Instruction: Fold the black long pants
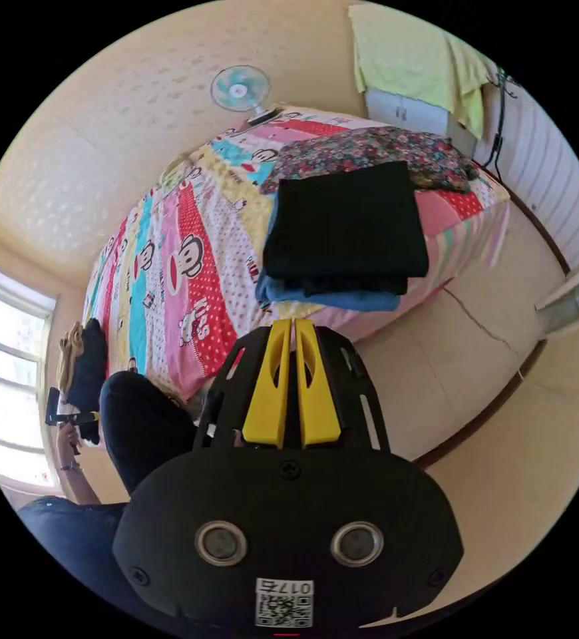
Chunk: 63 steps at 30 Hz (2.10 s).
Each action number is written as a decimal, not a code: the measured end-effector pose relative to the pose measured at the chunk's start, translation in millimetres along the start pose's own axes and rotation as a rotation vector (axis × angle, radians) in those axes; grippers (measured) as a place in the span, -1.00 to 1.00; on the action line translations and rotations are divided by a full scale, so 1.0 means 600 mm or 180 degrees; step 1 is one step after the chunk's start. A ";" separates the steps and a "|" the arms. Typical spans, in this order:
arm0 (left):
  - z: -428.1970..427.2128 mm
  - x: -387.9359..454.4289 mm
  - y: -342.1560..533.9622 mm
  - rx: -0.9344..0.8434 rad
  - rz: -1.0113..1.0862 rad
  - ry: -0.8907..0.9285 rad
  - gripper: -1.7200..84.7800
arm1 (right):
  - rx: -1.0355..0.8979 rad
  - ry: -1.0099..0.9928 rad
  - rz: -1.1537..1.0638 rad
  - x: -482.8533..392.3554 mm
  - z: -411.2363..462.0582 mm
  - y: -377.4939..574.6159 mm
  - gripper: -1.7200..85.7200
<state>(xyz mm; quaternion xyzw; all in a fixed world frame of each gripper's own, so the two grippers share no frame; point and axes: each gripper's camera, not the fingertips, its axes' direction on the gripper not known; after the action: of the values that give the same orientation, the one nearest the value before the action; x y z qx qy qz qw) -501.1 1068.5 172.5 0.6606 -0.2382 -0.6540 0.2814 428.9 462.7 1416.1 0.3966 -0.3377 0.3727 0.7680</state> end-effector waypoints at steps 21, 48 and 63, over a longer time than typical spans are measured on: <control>0.004 0.070 0.215 0.1372 0.1200 0.1262 -0.98 | 0.0760 -0.2177 0.0088 0.130 -0.012 -0.209 -0.87; 0.220 0.317 0.110 0.0715 0.1612 0.0649 -0.71 | -0.1243 -0.2750 -0.1807 -0.250 0.141 -0.007 -0.91; 0.592 0.572 -0.241 0.0046 0.1511 -0.2211 -0.72 | -0.0693 -0.3006 -0.0724 -0.047 0.010 0.083 -0.92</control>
<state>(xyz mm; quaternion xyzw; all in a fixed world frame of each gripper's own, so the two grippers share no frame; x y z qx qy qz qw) -852.7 918.0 -171.9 0.3295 -0.4690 -0.7532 0.3226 371.6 469.2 1413.9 0.4739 -0.6403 0.0288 0.6038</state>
